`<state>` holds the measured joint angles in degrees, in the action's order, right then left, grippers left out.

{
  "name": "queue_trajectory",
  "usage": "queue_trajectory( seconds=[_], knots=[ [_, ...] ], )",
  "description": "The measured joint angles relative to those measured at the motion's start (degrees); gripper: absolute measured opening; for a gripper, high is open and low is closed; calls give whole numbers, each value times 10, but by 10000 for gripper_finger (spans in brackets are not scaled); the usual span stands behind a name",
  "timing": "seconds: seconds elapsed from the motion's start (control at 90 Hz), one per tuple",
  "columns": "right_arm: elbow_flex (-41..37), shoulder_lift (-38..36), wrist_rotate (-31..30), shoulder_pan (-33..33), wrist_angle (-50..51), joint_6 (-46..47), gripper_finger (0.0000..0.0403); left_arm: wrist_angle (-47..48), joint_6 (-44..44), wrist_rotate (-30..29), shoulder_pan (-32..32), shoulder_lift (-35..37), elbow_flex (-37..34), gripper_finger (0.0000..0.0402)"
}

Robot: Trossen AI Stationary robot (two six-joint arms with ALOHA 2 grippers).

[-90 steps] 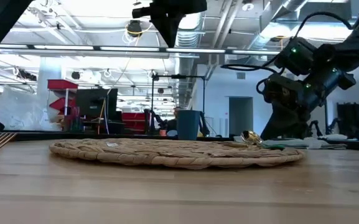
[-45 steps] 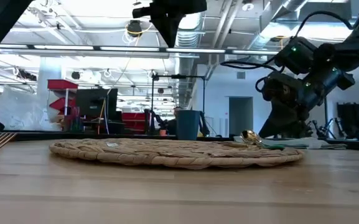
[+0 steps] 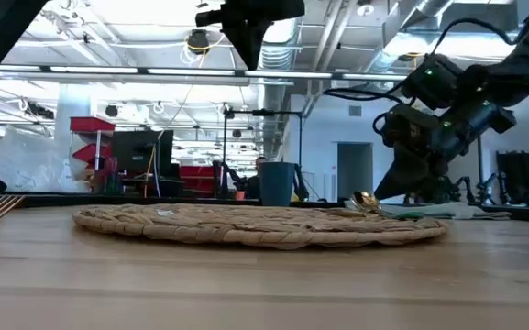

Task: Set table place
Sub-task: Put the green spoon on the brown tablemat to the right of the gold table knife, then adjust the blue cup

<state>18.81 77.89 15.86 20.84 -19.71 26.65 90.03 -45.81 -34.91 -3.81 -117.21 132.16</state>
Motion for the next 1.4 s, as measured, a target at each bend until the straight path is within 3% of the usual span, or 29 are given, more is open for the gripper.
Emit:
queue_trajectory(
  seconds=[0.3, 0.511, 0.589, 0.711, 0.856, 0.956, 1.167, 1.4],
  knots=[
    [40, 29, 22, -9, 8, -11, 0, 0, 4, 1, 0, 0, 0, 0],
    [40, -82, -68, 39, 162, -73, 0, 0, -11, 2, 6, 0, 0, 0],
    [51, -132, -70, 68, 212, -103, 0, 0, -11, 2, 7, 0, 0, 0],
    [91, -185, -69, 108, 285, -141, 0, -18, 64, 12, -16, 0, -3, 0],
    [158, -210, -65, 157, 369, -185, 8, -95, 225, 97, -80, -3, -25, 0],
    [219, -207, -79, 188, 474, -241, 26, -111, 295, 128, -109, -2, -30, 0],
    [276, -153, -209, 253, 604, -383, 69, -86, 353, 137, -132, -2, -31, 38],
    [275, -55, -197, 353, 624, -404, 78, -57, 353, 136, -129, -2, -31, 77]
  ],
)
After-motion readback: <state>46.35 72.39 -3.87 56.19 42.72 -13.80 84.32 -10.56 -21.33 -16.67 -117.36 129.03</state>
